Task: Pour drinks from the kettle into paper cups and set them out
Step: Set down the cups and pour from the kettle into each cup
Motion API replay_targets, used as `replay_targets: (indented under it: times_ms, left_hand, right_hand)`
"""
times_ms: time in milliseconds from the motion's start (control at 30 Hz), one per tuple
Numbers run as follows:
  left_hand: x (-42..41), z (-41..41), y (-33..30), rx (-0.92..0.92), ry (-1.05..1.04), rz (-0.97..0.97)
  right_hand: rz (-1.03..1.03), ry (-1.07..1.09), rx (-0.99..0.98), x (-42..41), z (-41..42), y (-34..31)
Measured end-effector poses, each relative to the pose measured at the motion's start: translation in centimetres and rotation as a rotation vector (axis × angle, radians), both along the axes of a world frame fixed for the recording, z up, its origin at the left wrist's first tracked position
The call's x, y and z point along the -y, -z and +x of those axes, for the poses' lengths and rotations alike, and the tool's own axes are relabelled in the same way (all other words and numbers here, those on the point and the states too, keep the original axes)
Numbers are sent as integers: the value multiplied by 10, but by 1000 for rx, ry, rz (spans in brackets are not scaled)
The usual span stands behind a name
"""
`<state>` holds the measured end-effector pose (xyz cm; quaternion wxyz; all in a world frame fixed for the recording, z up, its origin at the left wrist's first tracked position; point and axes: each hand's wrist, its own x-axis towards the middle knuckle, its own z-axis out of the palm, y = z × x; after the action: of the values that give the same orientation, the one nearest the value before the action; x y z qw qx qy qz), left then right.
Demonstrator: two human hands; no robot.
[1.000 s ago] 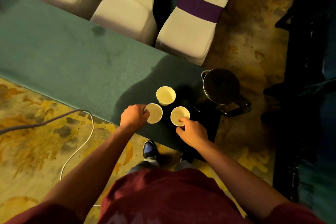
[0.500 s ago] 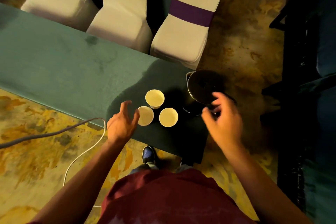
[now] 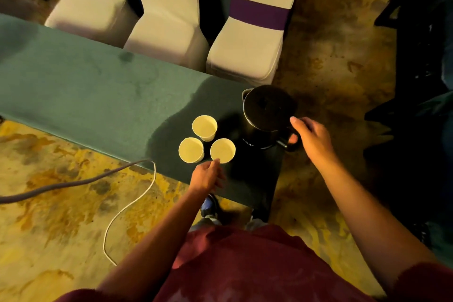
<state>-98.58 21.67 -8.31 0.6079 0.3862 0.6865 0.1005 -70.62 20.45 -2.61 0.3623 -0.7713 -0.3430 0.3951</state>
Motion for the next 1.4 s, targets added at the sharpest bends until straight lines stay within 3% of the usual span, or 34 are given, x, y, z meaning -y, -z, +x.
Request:
replay_targets:
  times_ms: [100,233,333,467,633,867,1400]
  left_hand:
    - [-2,7,1,-2,16,36]
    - [-6,9,0,10,2,61]
    - [-7,7,1,20,7,62]
    - [-9,1,2,35,53,83]
    - [-11,-5,8,57,50,74]
    - [-8,-6,10,146,39,39]
    - [-10,-14,16,211,43,31]
  right_hand:
    - [0,-30,-112,-3,-7,-6]
    - [6,85,-275,-1,-12,-7]
    - [31,118,-312,1,-2,-13]
    - [50,9,-325,20,11,-22]
    - [37,-99,-267,43,14,-30]
    - [-103,-69,-203,57,-2,-38]
    - [-177,-126,-49,59,-33,-53]
